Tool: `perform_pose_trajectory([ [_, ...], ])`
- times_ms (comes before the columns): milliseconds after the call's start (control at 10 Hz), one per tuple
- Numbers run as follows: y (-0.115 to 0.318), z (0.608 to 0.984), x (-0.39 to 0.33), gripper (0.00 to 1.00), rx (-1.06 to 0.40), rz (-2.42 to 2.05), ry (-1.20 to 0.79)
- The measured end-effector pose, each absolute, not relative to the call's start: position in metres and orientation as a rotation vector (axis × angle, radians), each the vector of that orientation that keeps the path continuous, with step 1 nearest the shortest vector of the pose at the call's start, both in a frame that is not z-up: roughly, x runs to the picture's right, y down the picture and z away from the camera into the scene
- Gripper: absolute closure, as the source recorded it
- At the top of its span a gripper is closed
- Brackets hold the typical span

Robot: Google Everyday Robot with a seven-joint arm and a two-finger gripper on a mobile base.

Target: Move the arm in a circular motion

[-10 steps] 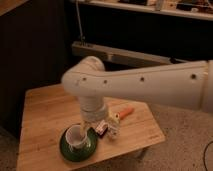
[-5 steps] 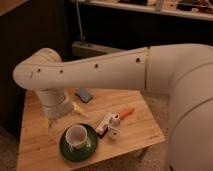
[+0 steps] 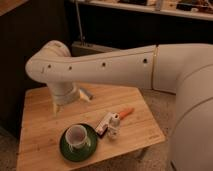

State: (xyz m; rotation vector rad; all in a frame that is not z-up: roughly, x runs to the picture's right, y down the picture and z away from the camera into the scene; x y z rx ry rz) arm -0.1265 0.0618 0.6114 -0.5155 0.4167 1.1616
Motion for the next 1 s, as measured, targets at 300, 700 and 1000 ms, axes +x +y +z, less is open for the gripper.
perform_pose_trajectory([
  [300, 0.024, 0.657, -0.091, 0.2, -0.481, 1.208, 0.435],
  [700, -0.025, 0.73, -0.024, 0.2, -0.447, 1.316, 0.502],
  [1000, -0.034, 0.769, 0.059, 0.2, -0.426, 1.455, 0.58],
])
